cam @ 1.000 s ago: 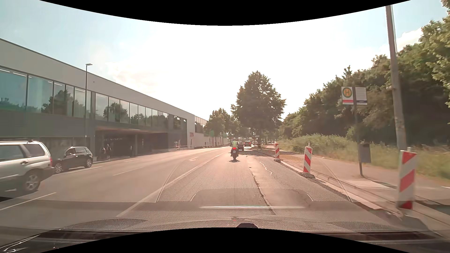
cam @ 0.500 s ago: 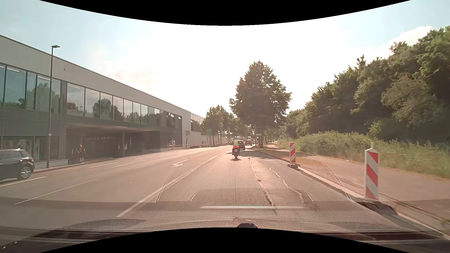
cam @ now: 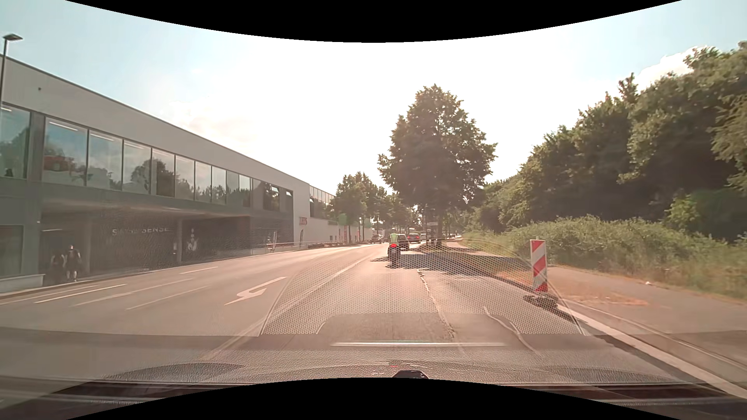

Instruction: Follow the waypoints while adhering to traffic rules and regulations

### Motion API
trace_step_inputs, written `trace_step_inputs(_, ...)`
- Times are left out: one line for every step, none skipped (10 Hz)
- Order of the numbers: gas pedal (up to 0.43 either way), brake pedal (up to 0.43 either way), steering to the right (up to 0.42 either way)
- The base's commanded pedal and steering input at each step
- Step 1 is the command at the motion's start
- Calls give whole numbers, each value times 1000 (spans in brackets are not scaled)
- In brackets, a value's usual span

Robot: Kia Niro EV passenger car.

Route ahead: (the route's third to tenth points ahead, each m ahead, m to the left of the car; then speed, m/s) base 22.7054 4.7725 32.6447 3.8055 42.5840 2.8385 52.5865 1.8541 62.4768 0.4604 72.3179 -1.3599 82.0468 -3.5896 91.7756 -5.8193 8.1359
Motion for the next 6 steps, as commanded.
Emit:
trace_step_inputs(110,0,5)
trace_step_inputs(110,0,5)
trace_step_inputs(110,0,5)
trace_step_inputs(110,0,5)
trace_step_inputs(110,0,5)
trace_step_inputs(110,0,5)
